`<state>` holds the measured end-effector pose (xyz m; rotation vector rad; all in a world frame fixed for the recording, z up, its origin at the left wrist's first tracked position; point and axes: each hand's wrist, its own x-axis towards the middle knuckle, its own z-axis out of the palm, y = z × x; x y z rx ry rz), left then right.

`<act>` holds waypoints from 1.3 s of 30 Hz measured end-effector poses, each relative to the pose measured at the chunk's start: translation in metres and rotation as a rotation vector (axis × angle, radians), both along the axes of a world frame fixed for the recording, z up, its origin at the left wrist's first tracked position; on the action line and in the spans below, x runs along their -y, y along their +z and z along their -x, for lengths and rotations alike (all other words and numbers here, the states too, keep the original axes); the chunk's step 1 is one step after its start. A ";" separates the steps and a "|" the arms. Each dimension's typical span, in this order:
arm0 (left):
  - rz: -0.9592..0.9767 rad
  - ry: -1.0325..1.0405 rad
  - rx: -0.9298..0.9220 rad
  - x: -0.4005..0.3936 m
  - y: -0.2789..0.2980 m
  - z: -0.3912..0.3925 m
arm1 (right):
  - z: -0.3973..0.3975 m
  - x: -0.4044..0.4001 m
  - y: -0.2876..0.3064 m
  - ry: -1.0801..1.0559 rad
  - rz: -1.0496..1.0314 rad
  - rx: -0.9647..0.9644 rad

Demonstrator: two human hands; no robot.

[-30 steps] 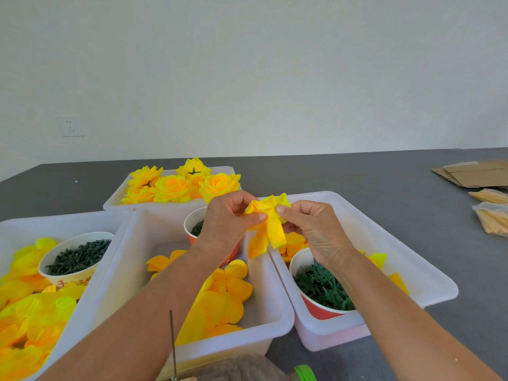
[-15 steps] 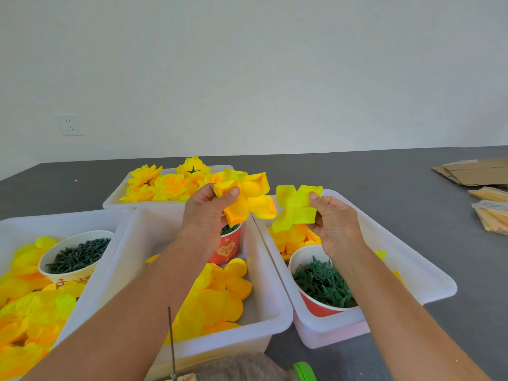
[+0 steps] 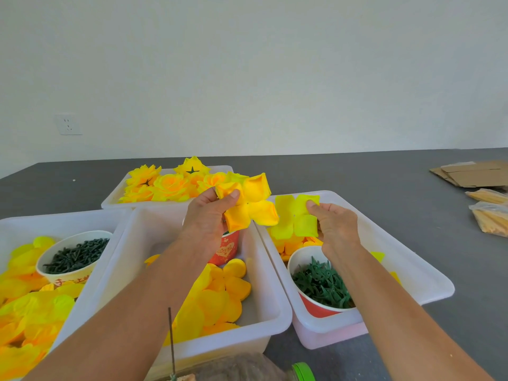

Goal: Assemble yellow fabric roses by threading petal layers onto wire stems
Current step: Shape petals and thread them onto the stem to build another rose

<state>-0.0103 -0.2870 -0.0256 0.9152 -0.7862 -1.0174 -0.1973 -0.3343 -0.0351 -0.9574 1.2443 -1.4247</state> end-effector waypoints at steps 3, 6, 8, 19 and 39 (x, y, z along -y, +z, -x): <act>-0.020 -0.061 0.010 -0.001 0.000 0.003 | -0.004 -0.001 0.000 0.092 -0.039 0.009; -0.025 -0.102 0.015 -0.002 -0.001 0.007 | -0.007 -0.001 -0.003 0.149 -0.025 -0.091; -0.031 -0.117 0.041 -0.003 -0.001 0.008 | -0.009 0.000 -0.005 0.139 0.018 -0.339; -0.096 -0.056 0.217 -0.006 -0.002 0.012 | -0.006 -0.001 -0.013 0.021 0.198 -1.227; 0.099 -0.124 0.583 -0.010 -0.005 0.015 | -0.011 -0.015 0.001 0.541 0.370 -0.201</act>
